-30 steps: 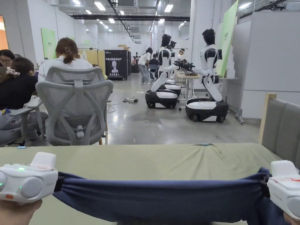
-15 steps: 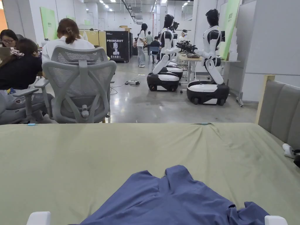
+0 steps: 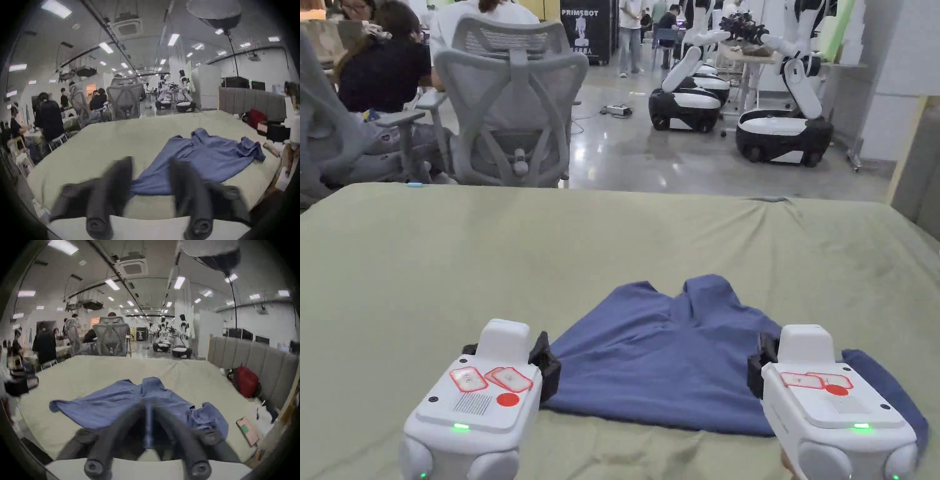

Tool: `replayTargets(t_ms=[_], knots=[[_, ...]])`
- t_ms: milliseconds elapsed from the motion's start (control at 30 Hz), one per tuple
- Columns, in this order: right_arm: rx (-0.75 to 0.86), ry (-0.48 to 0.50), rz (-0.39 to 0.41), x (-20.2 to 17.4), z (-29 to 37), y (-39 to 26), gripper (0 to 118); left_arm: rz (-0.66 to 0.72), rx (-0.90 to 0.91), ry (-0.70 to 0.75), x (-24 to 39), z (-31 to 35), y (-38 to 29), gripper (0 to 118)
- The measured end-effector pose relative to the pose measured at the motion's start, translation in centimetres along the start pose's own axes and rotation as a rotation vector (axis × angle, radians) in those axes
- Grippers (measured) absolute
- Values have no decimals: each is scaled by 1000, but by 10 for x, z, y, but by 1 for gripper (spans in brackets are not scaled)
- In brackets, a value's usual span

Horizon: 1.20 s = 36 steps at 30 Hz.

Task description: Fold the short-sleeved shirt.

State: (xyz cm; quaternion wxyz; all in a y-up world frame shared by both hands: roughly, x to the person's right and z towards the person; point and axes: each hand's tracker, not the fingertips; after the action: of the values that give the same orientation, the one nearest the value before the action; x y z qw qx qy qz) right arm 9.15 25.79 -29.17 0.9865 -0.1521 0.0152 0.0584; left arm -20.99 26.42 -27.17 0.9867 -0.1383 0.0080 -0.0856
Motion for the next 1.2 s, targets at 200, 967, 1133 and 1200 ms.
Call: replayTargets(t_ms=[200, 967, 1133, 1200], knots=[[-6, 47, -55, 4, 1, 3, 0, 179, -277, -94, -55, -38, 10, 0], [-141, 87, -43, 36, -54, -4, 0, 269, -718, -235, -114, -176, -55, 0], [-213, 65, -46, 83, -114, 16, 0, 252, -631, -220, -108, -150, -47, 0], [-249, 44, -19, 103, -151, 23, 0, 244, -608, -213, -103, -144, -47, 0]])
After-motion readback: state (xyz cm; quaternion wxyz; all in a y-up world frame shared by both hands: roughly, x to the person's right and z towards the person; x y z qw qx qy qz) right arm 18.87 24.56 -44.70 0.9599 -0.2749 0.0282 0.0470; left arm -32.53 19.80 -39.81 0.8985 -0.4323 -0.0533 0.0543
